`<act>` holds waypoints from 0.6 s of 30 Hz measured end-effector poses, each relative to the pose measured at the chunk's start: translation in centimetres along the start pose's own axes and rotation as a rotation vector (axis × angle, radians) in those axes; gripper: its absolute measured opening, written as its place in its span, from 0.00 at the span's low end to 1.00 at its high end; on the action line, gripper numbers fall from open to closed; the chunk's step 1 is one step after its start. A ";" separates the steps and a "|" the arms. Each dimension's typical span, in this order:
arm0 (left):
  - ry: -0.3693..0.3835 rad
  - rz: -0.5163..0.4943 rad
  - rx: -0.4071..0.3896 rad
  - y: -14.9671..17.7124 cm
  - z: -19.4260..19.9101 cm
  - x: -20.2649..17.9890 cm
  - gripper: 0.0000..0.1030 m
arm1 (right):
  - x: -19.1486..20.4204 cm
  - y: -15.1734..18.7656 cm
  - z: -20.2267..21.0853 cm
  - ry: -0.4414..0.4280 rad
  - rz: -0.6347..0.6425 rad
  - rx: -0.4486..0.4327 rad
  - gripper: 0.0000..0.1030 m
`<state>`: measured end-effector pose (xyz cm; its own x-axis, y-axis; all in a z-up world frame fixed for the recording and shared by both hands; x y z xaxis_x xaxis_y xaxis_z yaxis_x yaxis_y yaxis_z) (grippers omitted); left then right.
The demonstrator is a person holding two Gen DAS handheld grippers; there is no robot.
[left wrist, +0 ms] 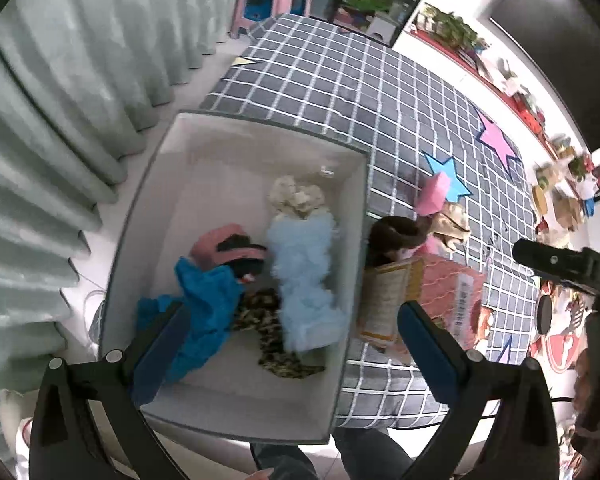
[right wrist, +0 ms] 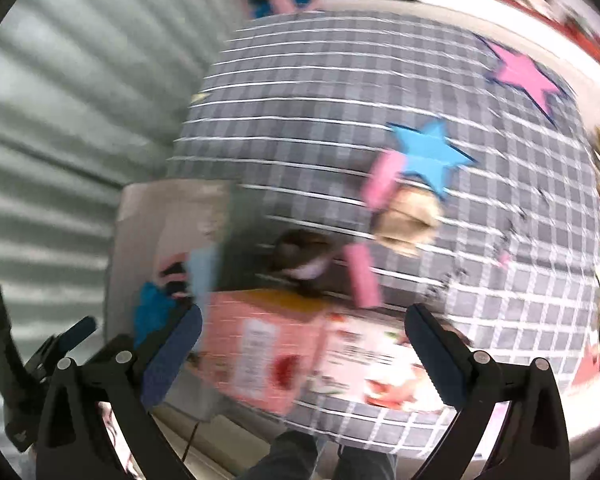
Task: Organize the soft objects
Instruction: 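Move both grippers back toward the pink sponges and beige sock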
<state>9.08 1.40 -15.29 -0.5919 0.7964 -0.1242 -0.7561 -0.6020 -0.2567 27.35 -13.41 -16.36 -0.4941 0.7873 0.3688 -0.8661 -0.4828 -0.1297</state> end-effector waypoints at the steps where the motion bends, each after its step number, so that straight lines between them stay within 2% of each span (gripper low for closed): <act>1: 0.003 -0.007 0.003 -0.2 -0.1 -0.4 1.00 | -1.3 -0.3 -0.2 0.007 -0.030 0.003 0.99; 6: 0.010 -0.050 0.018 -1.7 -0.5 -2.7 1.00 | -5.8 -1.2 -1.6 0.051 -0.108 0.030 0.99; 10: 0.015 -0.076 0.034 -3.1 -0.9 -4.7 1.00 | -7.8 -1.8 -2.9 0.053 -0.148 0.058 0.99; 18: -0.025 -0.133 0.068 -5.8 -2.5 -8.3 1.00 | -8.8 -4.4 -7.9 0.050 -0.155 0.110 0.99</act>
<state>19.08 -1.52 -15.12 -0.4916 0.8680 -0.0696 -0.8447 -0.4948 -0.2041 34.92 -15.17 -26.26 -0.3610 0.8724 0.3296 -0.9200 -0.3910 0.0274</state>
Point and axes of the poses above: each gripper's, at about its wrist camera, not at the fingertips, and z roughly against the way its jaws point, x to its left, y to its underside, the point moved 9 cm from there along -z, roughly the way its jaws point, and after that the axes turned 9 degrees about -z, right-handed, at the moved point
